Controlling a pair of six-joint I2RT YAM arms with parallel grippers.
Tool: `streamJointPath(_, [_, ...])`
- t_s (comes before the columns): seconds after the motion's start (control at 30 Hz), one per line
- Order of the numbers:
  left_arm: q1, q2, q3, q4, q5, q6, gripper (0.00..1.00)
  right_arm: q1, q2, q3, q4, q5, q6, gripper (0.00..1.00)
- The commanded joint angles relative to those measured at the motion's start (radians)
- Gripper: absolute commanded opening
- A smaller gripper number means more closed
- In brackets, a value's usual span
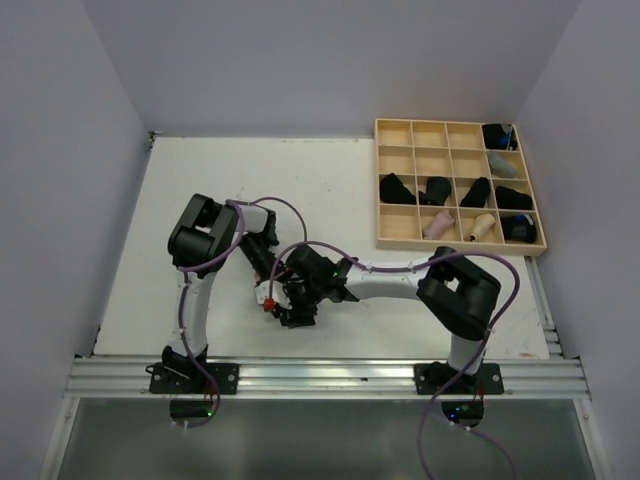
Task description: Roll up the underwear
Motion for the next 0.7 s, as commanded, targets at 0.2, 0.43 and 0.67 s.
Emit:
streamJointPath(0.2, [0.005,0.011,-0.024,0.230,-0.144,0.040,0.00,-0.004,0.021,-0.060,0.194,0.153,-0.012,0.55])
streamJointPath(0.43, [0.007,0.027,-0.005,0.210,-0.147,0.045,0.00,-0.004,-0.118,-0.165,0.289,0.210,-0.023,0.57])
streamJointPath(0.67, [0.007,0.025,-0.002,0.208,-0.148,0.045,0.00,-0.005,-0.086,-0.200,0.359,0.189,-0.044,0.59])
